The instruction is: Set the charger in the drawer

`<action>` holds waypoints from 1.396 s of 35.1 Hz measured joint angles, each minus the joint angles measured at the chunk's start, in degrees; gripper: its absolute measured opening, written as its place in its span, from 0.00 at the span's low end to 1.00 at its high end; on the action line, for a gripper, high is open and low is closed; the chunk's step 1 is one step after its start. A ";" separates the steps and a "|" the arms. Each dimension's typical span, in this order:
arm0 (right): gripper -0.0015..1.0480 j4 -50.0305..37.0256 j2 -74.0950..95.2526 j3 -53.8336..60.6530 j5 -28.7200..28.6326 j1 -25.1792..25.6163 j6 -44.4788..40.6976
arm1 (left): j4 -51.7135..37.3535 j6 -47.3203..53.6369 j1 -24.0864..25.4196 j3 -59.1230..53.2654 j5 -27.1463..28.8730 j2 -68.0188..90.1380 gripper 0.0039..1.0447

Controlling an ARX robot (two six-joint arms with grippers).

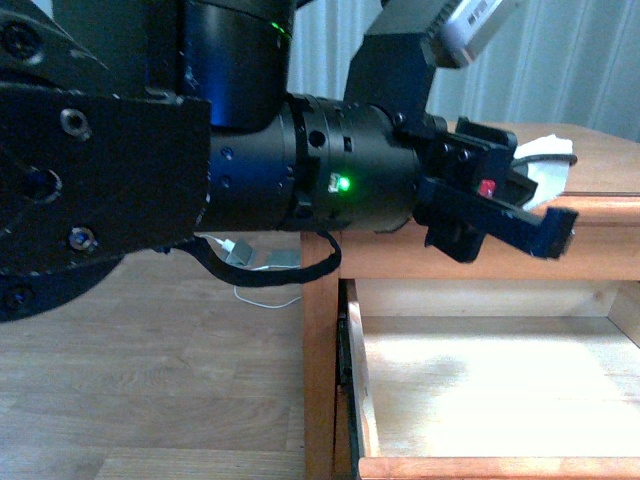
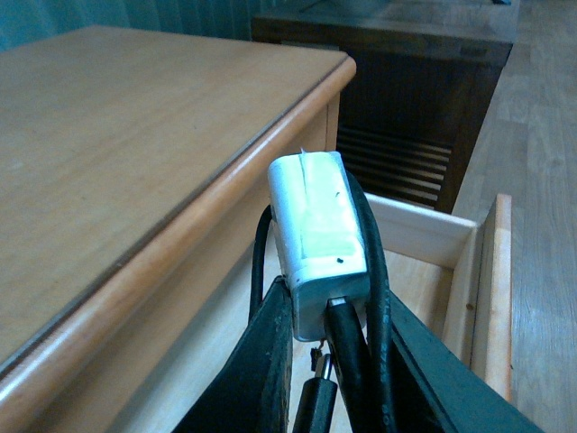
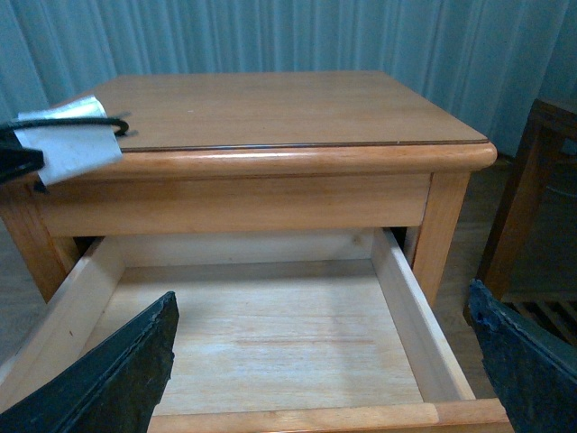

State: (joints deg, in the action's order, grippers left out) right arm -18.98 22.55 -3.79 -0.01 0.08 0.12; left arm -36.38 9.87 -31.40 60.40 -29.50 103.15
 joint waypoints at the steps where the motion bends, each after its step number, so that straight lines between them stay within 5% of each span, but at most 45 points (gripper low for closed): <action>1: 0.91 0.00 0.00 0.02 0.00 0.00 0.00 | 0.55 0.50 -0.39 0.07 0.63 0.63 0.20; 18: 0.91 0.00 0.00 0.00 0.02 0.00 0.00 | 1.60 1.55 -2.97 8.57 11.47 19.32 0.20; 30: 0.91 0.00 0.00 0.00 0.00 0.00 0.00 | -0.26 2.36 -3.56 8.11 14.75 19.96 0.61; 37: 0.91 0.00 0.00 0.02 0.00 0.00 0.00 | -1.29 3.19 -2.60 2.84 18.58 10.47 0.95; 49: 0.91 0.00 0.00 0.00 0.00 0.00 0.00 | -1.55 3.15 6.29 -12.68 19.43 -17.84 0.94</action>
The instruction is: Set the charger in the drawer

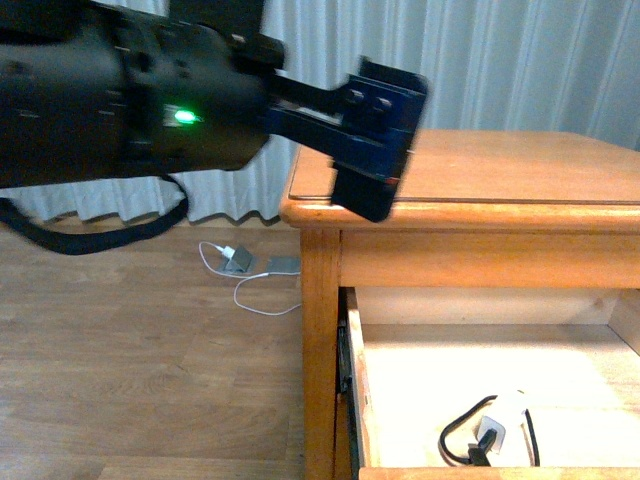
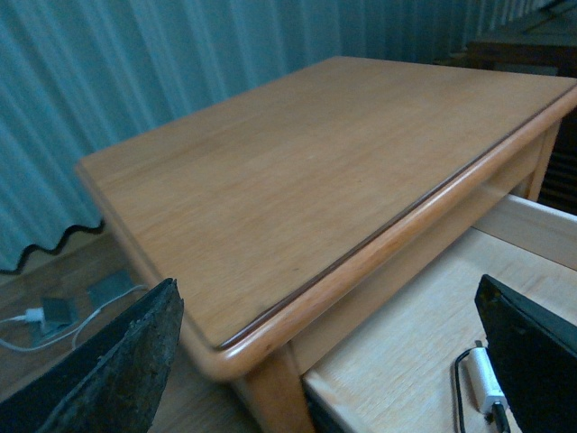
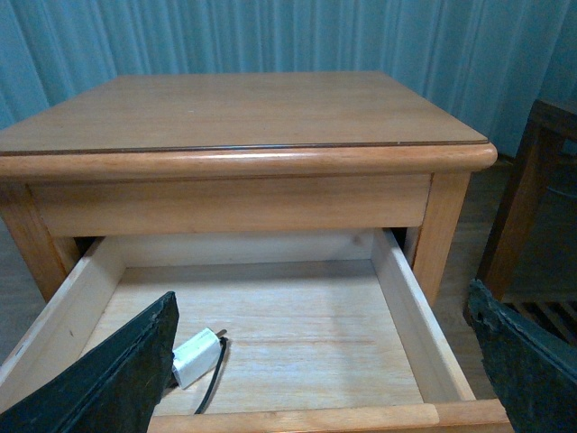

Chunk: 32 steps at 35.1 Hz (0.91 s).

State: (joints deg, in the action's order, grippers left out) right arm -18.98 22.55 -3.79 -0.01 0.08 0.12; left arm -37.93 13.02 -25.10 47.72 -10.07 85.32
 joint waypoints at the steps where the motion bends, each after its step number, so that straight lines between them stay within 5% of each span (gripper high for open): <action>1: 0.91 0.00 0.00 0.02 0.00 0.00 0.00 | 0.02 -0.31 0.98 -1.86 0.02 -2.49 0.94; 11: 0.91 0.00 0.00 0.00 0.00 0.00 0.00 | 5.05 -4.52 13.29 -19.98 0.00 -29.14 0.94; 25: 0.91 0.00 0.00 0.00 0.00 0.00 0.00 | 27.32 -17.57 35.85 -37.16 -4.61 -62.55 0.94; 32: 0.91 0.00 0.00 0.02 0.02 0.00 0.00 | 27.74 -19.08 36.98 -37.77 -4.74 -63.21 0.94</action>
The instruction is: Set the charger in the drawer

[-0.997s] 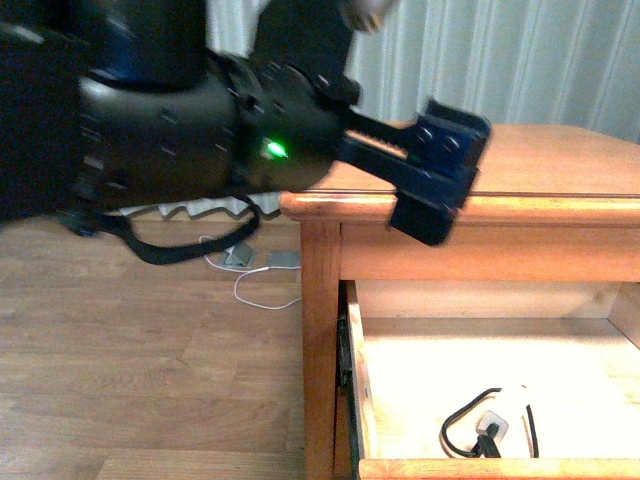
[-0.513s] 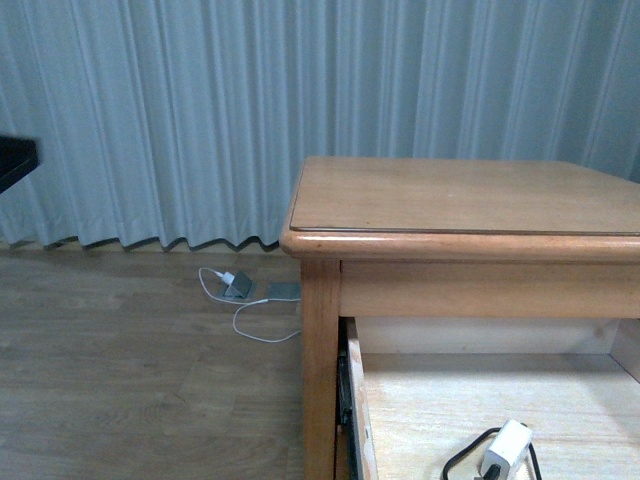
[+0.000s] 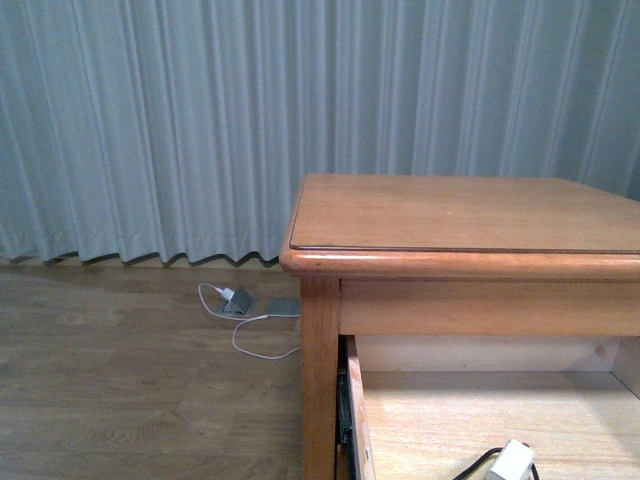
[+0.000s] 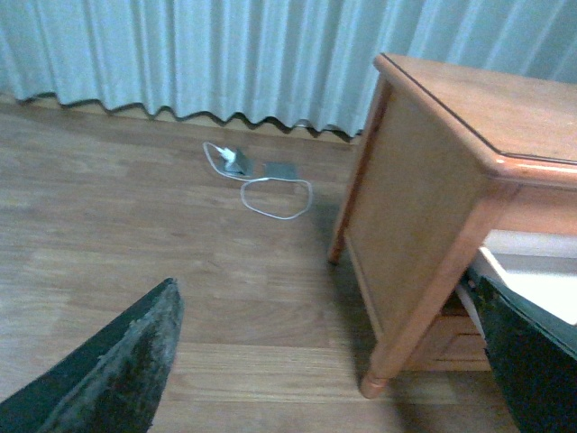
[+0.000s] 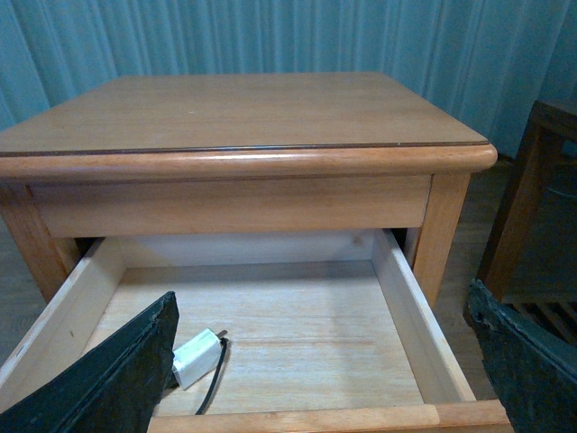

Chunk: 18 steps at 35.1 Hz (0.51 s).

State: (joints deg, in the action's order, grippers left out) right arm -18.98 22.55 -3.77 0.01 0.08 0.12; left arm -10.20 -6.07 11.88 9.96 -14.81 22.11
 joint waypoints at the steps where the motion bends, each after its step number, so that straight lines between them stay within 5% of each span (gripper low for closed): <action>1: 0.91 0.00 0.00 0.00 0.00 0.00 0.00 | -0.83 1.18 -0.52 -0.33 1.77 -0.35 0.90; 9: 0.91 0.00 0.00 -0.02 -0.02 0.00 0.00 | -1.25 4.83 -4.48 -3.63 7.54 -4.26 0.53; 11: 0.91 0.00 0.00 -0.02 -0.02 0.00 0.00 | -0.48 5.16 -9.27 -4.55 13.75 -5.95 0.40; 17: 0.91 0.00 0.00 0.00 0.02 0.00 0.00 | 0.63 5.57 -11.69 -6.23 14.84 -8.90 0.04; 18: 0.91 0.00 0.00 0.00 0.00 0.00 0.00 | 0.90 5.62 -11.69 -6.45 14.84 -9.44 0.04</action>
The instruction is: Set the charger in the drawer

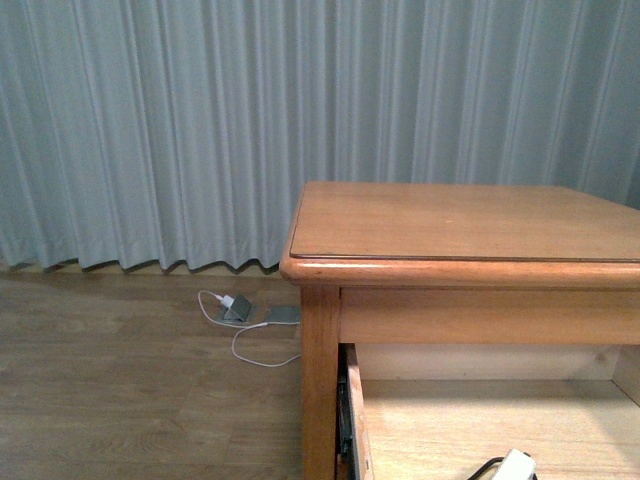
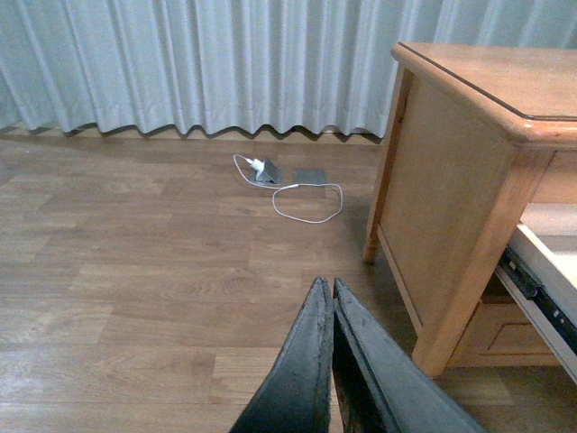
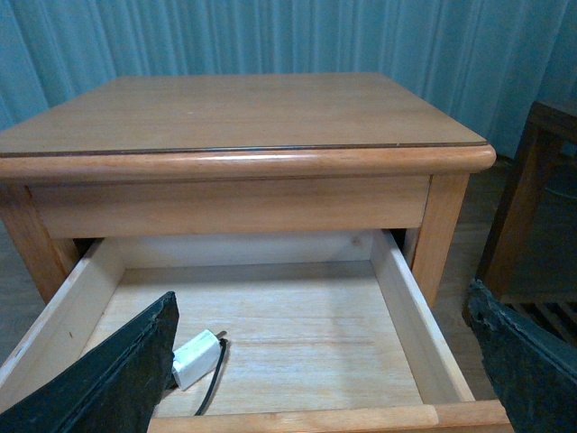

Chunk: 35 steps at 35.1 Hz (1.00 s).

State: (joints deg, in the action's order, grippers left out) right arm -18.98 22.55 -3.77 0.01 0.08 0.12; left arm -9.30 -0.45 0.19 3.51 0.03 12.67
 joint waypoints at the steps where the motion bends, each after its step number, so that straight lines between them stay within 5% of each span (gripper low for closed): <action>1: 0.91 0.00 0.00 -0.02 -0.02 0.00 0.00 | 0.28 0.04 0.00 -0.31 -0.02 -0.50 0.04; 9: 0.91 0.00 0.00 0.00 0.02 0.00 0.00 | 9.20 0.13 -0.07 -2.10 -0.04 -11.26 0.04; 33: 0.91 0.00 0.00 0.00 -0.02 0.00 0.00 | 9.27 0.17 -0.04 -2.12 -0.04 -12.37 0.04; 35: 0.91 0.00 0.00 0.00 -0.02 0.00 0.00 | 9.27 0.15 -0.04 -2.12 -0.04 -12.37 0.09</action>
State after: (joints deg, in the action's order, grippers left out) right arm -18.98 22.55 -3.77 -0.01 0.08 0.12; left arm -0.03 -0.30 0.14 1.39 -0.01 0.30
